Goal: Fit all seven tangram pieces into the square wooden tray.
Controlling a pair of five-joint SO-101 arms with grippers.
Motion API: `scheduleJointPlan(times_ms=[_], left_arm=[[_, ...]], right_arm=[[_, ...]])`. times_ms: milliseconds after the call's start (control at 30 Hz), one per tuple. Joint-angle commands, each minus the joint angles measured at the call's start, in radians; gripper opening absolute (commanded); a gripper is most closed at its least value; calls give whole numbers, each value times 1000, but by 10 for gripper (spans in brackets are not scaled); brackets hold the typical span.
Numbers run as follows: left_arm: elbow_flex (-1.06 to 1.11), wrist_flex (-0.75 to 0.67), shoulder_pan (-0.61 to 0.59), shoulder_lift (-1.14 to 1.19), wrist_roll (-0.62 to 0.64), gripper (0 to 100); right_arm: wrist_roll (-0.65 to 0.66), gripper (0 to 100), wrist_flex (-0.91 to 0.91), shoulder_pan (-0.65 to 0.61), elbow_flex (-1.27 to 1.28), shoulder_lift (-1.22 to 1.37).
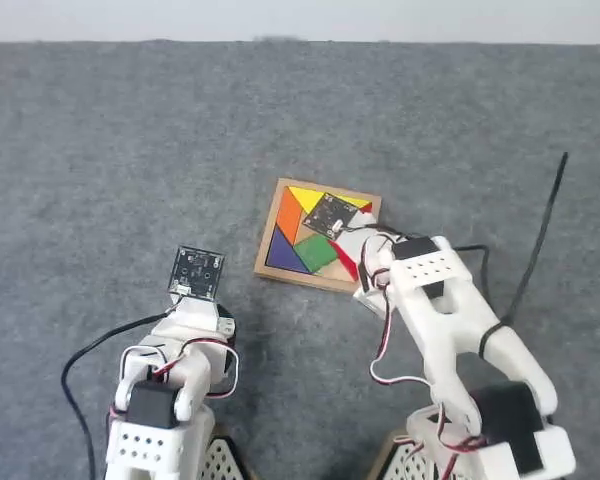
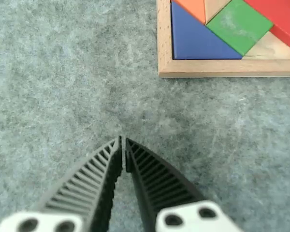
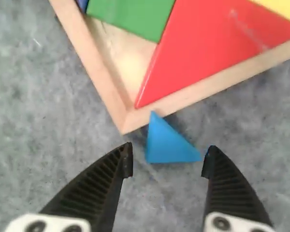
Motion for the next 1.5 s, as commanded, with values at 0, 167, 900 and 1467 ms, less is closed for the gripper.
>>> scheduleJointPlan(times_ms=[0,167,900,1467], left_arm=[[-13,6,2,-12,12,12],[-13,6,2,-12,12,12],[-13,6,2,-12,12,12],[-13,6,2,-12,12,12]], right_arm=[[18,242,-30,15,-6,-58],[55,242,-30,16,-8,-58],[103,87,-27,56,-155,202],[5,46,134,-125,-347,202]])
